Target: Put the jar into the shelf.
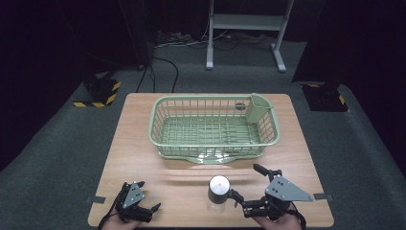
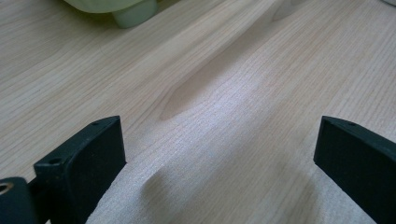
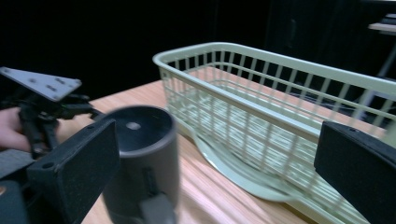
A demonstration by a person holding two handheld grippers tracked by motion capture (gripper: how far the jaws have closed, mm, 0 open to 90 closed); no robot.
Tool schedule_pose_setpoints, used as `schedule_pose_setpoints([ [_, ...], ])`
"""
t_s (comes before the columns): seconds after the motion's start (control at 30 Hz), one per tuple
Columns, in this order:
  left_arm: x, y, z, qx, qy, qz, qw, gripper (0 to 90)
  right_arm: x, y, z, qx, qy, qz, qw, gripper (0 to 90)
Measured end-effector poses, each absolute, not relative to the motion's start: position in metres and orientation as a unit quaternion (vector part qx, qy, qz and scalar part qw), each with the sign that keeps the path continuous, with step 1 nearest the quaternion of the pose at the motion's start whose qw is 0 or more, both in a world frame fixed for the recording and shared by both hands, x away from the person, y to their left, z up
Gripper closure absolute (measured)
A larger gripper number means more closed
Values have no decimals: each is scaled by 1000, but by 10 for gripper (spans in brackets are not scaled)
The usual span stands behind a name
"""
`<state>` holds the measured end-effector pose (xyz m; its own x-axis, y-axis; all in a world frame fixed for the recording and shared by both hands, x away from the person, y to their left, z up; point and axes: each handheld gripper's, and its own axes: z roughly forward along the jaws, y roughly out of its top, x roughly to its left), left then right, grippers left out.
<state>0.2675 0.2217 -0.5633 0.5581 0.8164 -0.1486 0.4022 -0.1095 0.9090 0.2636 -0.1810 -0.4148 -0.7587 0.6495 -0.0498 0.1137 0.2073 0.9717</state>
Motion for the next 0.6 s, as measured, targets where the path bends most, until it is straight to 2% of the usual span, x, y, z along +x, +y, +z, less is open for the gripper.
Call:
schedule_pose_setpoints([
  [0.6, 267, 222, -563, 715, 426, 202, 516, 23, 267, -151, -426, 231, 751, 592, 179, 2],
])
